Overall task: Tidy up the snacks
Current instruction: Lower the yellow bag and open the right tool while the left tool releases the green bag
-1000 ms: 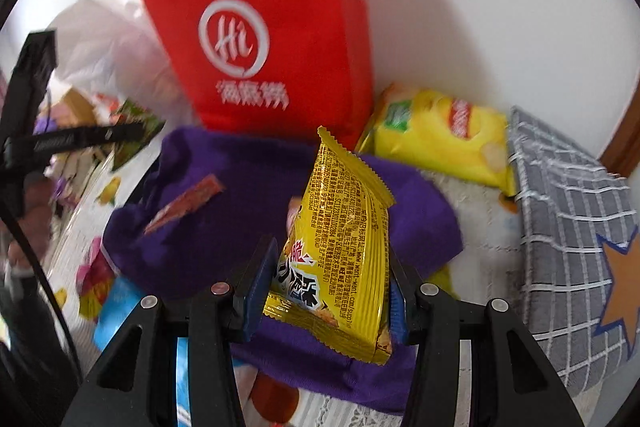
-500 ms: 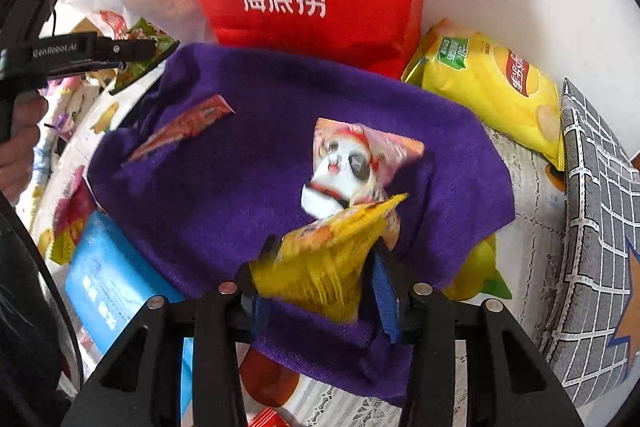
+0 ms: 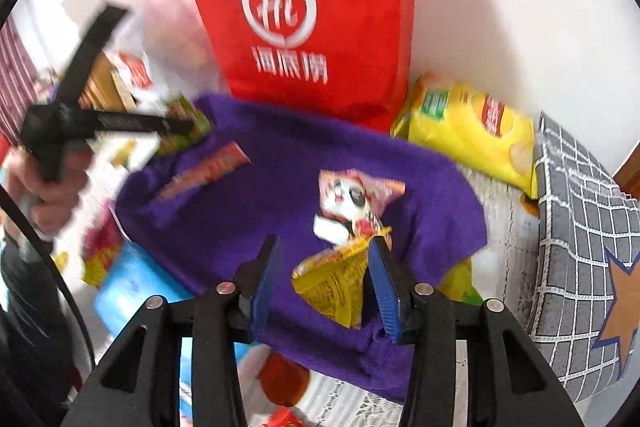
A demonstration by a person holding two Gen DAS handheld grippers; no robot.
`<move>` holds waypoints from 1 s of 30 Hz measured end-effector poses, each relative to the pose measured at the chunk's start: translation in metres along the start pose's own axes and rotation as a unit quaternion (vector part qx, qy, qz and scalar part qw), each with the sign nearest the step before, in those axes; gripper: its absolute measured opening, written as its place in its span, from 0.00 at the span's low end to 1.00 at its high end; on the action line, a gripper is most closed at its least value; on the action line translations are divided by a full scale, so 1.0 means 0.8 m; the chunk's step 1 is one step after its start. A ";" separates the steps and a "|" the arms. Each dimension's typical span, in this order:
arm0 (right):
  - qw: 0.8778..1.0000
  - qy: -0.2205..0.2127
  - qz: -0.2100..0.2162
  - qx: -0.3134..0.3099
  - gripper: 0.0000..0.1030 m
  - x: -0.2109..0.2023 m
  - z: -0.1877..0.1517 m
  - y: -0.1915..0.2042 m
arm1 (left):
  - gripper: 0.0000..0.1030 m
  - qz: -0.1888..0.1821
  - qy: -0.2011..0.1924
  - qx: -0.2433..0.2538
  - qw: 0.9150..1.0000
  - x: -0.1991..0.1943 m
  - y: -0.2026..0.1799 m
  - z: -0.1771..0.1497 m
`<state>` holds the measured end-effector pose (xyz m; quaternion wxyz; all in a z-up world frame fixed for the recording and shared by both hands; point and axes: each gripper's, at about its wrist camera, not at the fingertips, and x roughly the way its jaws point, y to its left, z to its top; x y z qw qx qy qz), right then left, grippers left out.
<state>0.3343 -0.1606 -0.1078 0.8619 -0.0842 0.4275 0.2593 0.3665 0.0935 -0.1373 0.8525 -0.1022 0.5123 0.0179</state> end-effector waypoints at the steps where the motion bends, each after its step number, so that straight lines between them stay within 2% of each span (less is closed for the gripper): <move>1: 1.000 -0.008 -0.002 0.005 0.49 -0.006 0.002 -0.001 | 0.42 0.001 0.002 0.000 1.000 0.001 0.000 0.000; 5: 0.999 -0.027 -0.013 0.012 0.51 -0.011 0.006 -0.003 | 0.42 0.005 0.014 -0.002 1.000 0.009 -0.002 -0.003; 12: 0.999 -0.017 -0.025 0.024 0.51 -0.007 0.009 -0.004 | 0.43 -0.003 0.019 0.010 1.000 0.008 -0.013 -0.007; 16: 0.999 -0.026 -0.035 0.018 0.51 -0.012 0.007 -0.001 | 0.45 -0.036 0.029 0.018 0.999 0.006 -0.019 -0.007; 20: 0.999 -0.030 -0.032 0.027 0.52 -0.016 0.009 0.000 | 0.59 -0.028 0.006 0.029 0.999 -0.009 -0.026 -0.008; 23: 0.998 -0.032 -0.039 0.032 0.53 -0.019 0.012 0.003 | 0.60 -0.024 -0.008 0.040 0.999 -0.022 -0.031 -0.007; 30: 0.997 -0.056 -0.044 0.038 0.57 -0.039 0.016 0.024 | 0.62 -0.046 -0.042 0.059 0.996 -0.060 -0.045 -0.009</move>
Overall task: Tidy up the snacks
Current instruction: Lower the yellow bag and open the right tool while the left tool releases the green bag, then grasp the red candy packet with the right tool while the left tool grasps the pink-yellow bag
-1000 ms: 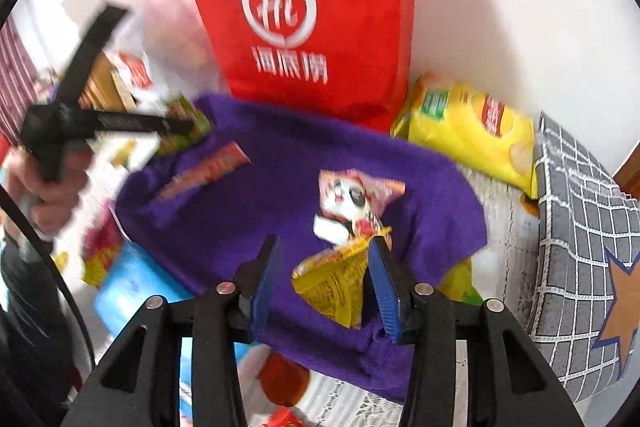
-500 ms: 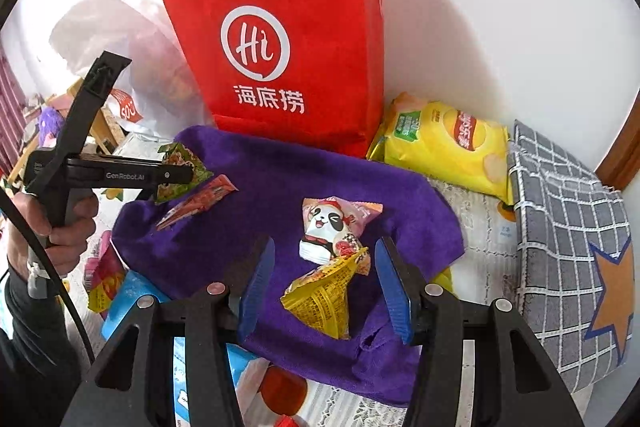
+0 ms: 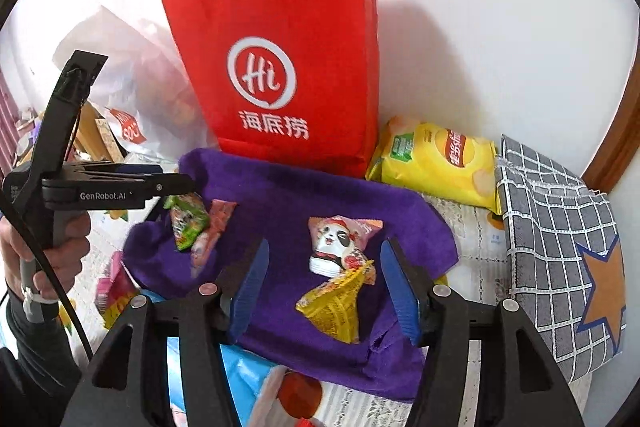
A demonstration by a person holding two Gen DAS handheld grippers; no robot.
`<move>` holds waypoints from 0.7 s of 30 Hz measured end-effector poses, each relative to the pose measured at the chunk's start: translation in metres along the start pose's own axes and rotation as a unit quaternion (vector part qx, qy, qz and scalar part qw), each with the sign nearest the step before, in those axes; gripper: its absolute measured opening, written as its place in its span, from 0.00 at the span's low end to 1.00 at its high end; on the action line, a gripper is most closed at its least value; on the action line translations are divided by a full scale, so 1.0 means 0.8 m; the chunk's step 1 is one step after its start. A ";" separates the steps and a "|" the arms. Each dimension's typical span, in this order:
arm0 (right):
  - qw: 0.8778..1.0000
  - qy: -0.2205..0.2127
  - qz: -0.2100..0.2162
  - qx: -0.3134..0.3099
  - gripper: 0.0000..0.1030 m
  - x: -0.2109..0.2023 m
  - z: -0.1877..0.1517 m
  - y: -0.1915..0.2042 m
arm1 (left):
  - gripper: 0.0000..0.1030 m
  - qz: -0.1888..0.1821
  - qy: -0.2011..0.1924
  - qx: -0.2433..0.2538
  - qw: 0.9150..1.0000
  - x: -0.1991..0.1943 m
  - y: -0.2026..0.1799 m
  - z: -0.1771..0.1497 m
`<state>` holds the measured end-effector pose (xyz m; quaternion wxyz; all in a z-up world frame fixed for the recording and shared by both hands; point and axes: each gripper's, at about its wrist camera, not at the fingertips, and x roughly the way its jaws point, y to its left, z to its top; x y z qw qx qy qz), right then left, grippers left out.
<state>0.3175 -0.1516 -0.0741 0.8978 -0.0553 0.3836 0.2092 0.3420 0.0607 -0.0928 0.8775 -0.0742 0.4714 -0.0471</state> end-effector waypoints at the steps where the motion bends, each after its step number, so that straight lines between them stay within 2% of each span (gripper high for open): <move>1: 1.000 -0.005 0.002 0.001 0.57 -0.003 0.000 0.002 | 0.62 -0.002 -0.005 0.003 1.000 -0.005 -0.001 0.001; 6: 0.999 -0.031 -0.020 0.006 0.57 -0.023 -0.020 0.013 | 0.62 -0.010 -0.039 0.020 0.999 -0.038 -0.013 -0.002; 12: 0.996 -0.057 -0.066 -0.017 0.57 -0.057 -0.061 0.024 | 0.62 -0.028 -0.102 0.034 0.994 -0.092 -0.028 -0.010; 16: 0.996 -0.054 -0.071 -0.011 0.57 -0.072 -0.094 0.020 | 0.62 -0.042 -0.112 0.042 0.992 -0.122 -0.042 -0.022; 18: 0.996 -0.038 -0.075 -0.013 0.57 -0.075 -0.115 0.016 | 0.62 -0.057 -0.119 0.052 0.990 -0.137 -0.053 -0.034; 21: 0.998 -0.005 -0.064 0.003 0.57 -0.073 -0.147 0.006 | 0.62 -0.055 -0.118 0.074 0.989 -0.150 -0.068 -0.056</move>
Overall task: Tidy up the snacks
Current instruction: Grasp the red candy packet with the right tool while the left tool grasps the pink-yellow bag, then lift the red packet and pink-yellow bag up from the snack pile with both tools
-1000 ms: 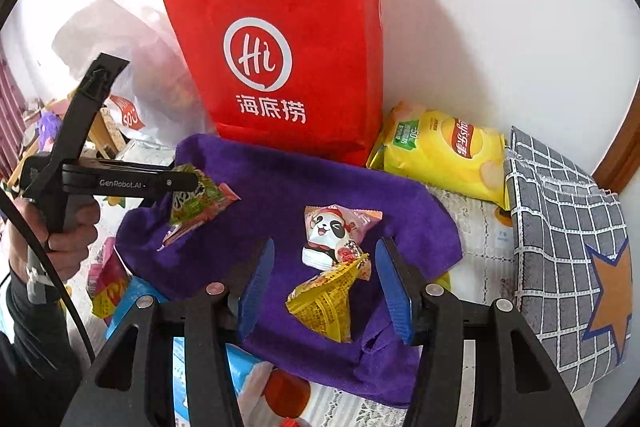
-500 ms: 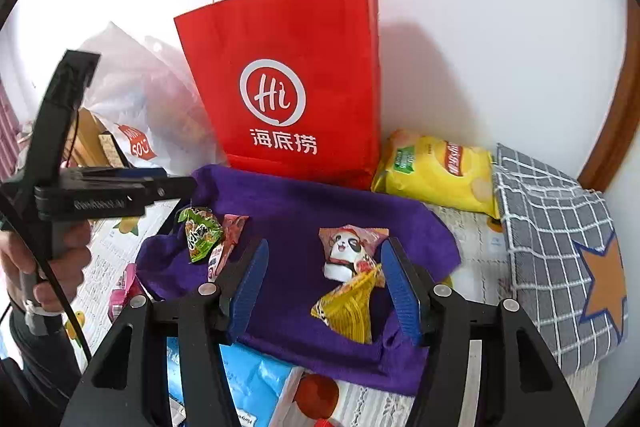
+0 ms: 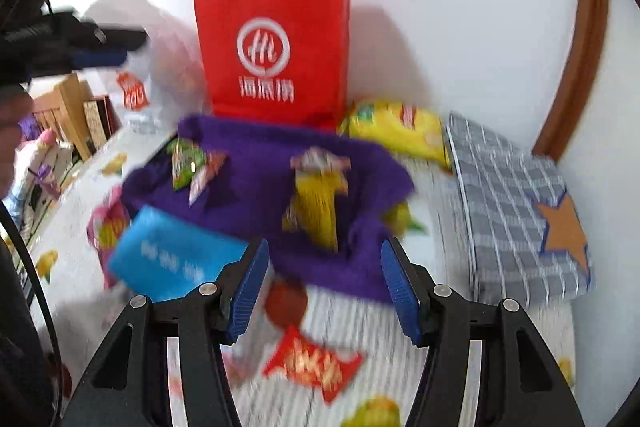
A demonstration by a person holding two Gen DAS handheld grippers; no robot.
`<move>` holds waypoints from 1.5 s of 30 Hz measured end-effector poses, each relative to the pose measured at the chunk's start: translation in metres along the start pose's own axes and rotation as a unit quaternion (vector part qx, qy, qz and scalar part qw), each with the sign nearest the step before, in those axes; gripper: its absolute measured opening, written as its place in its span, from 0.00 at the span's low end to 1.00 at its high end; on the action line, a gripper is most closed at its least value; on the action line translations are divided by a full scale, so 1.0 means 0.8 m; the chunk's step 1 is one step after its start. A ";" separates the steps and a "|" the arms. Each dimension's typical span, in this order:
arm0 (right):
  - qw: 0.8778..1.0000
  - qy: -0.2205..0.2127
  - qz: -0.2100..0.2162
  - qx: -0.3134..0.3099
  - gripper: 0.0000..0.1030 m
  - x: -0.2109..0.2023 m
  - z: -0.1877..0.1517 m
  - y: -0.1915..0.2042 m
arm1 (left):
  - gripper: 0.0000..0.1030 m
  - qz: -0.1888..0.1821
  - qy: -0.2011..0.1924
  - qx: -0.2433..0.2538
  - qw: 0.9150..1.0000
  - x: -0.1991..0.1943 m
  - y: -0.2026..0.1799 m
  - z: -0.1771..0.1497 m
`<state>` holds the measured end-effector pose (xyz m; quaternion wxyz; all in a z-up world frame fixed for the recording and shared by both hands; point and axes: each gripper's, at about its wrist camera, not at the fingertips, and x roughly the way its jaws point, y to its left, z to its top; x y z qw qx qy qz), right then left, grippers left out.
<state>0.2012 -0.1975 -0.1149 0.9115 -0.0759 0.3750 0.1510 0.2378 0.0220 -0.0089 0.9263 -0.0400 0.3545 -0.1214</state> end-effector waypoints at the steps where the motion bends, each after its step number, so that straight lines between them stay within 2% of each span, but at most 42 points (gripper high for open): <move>1: 1.000 0.011 0.008 0.006 0.57 0.003 -0.009 -0.003 | 0.62 0.005 0.003 0.008 1.000 -0.004 -0.006 -0.006; 4: 0.998 0.040 0.029 0.035 0.57 0.014 -0.041 -0.012 | 0.63 0.022 0.012 0.015 1.000 -0.015 -0.013 -0.028; 8: 0.996 0.054 0.036 0.064 0.57 0.031 -0.076 -0.014 | 0.63 0.031 0.026 0.003 0.999 -0.023 -0.012 -0.058; 19: 0.991 0.074 0.024 0.109 0.58 0.075 -0.102 -0.009 | 0.63 0.059 0.049 -0.033 0.996 -0.046 0.018 -0.143; 22: 0.994 0.061 0.005 0.091 0.58 0.078 -0.103 -0.001 | 0.63 0.075 0.058 -0.047 0.994 -0.045 0.033 -0.162; 25: 0.997 0.050 -0.025 0.060 0.58 0.082 -0.105 0.011 | 0.63 0.076 0.075 -0.063 0.992 -0.037 0.049 -0.183; 27: 0.997 0.043 -0.033 0.054 0.55 0.082 -0.106 0.013 | 0.63 0.076 0.082 -0.074 0.991 -0.031 0.059 -0.199; 29: 0.997 0.033 -0.035 0.054 0.36 0.079 -0.107 0.011 | 0.63 0.079 0.091 -0.084 0.989 -0.025 0.068 -0.211; 33: 0.997 0.021 -0.016 0.065 0.34 0.070 -0.112 0.004 | 0.63 0.076 0.098 -0.095 0.988 -0.016 0.079 -0.224; 35: 0.997 0.013 -0.020 0.069 0.34 0.062 -0.116 0.002 | 0.63 0.083 0.094 -0.094 0.988 -0.012 0.081 -0.226; 38: 0.997 0.004 -0.026 0.069 0.32 0.049 -0.122 0.003 | 0.63 0.094 0.093 -0.082 0.988 0.002 0.081 -0.225; 42: 0.998 0.000 -0.013 0.068 0.29 0.032 -0.131 0.007 | 0.63 0.109 0.111 -0.064 0.986 0.026 0.082 -0.227; 45: 0.998 -0.001 -0.015 0.059 0.28 0.029 -0.137 0.013 | 0.63 0.120 0.103 -0.058 0.986 0.037 0.084 -0.226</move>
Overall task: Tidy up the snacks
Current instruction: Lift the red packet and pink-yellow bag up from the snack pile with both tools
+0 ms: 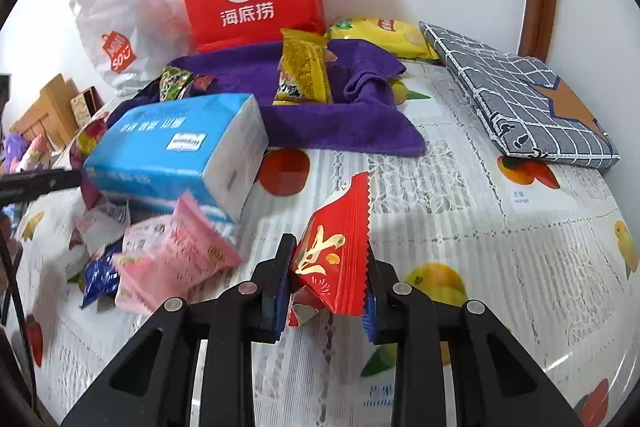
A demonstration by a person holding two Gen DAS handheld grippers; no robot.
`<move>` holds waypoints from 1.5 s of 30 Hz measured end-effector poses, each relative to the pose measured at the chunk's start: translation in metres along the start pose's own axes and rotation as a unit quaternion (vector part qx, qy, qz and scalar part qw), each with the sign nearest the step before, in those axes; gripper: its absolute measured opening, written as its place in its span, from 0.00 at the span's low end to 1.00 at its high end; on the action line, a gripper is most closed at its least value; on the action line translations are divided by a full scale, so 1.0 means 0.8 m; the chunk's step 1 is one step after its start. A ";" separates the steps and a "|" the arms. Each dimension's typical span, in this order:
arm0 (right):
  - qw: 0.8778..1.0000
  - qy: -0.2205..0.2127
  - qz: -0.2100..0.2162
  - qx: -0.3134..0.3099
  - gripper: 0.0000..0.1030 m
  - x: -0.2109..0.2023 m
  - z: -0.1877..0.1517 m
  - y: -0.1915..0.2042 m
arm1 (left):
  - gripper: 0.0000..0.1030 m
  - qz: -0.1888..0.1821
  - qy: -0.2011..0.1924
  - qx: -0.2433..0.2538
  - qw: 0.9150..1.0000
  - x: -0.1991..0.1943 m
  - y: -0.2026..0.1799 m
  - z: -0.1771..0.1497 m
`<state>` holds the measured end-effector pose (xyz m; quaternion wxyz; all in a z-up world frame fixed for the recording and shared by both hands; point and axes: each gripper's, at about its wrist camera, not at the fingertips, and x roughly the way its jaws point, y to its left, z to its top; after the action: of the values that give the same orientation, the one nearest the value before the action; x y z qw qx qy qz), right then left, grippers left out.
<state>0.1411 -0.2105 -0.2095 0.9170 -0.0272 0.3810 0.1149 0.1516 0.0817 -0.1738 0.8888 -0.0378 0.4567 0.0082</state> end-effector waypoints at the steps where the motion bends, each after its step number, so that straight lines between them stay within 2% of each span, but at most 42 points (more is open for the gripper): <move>1: 1.000 -0.001 -0.001 -0.002 0.28 0.001 -0.002 0.001 | 0.63 0.000 -0.005 0.002 1.000 0.004 0.000 0.002; 6: 1.000 -0.001 0.010 0.000 0.29 0.006 -0.003 0.000 | 0.63 0.018 -0.001 0.021 1.000 0.030 -0.003 0.011; 10: 1.000 0.009 0.023 0.007 0.30 0.012 -0.003 -0.003 | 0.63 0.020 -0.001 0.010 1.000 0.048 -0.001 0.013; 15: 0.999 0.017 0.043 0.025 0.31 0.016 -0.004 -0.011 | 0.62 0.004 -0.026 -0.005 1.000 0.050 0.005 0.006; 20: 0.998 0.017 0.049 0.038 0.31 0.018 -0.004 -0.014 | 0.56 0.013 -0.045 -0.009 0.999 0.049 0.001 0.001; 25: 0.996 0.013 0.068 0.058 0.30 0.018 -0.005 -0.024 | 0.55 0.014 -0.047 -0.017 0.999 0.050 0.002 0.000; 29: 0.997 0.013 0.057 0.041 0.29 0.017 -0.004 -0.017 | 0.55 0.021 -0.030 -0.005 0.999 0.053 -0.001 0.000; 39: 0.999 0.019 0.039 0.022 0.31 0.019 -0.003 -0.009 | 0.52 0.031 -0.036 -0.010 0.999 0.054 -0.005 -0.001; 42: 0.999 0.019 0.025 0.012 0.31 0.018 -0.004 -0.003 | 0.50 0.009 -0.038 -0.028 0.999 0.049 0.002 -0.002; 45: 0.999 0.016 0.031 0.017 0.31 0.017 -0.004 -0.007 | 0.49 -0.021 -0.040 -0.051 0.998 0.046 0.012 -0.001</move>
<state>0.1494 -0.2135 -0.2217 0.9070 -0.0015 0.3986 0.1363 0.1718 0.0907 -0.2049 0.9031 -0.0924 0.4191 0.0148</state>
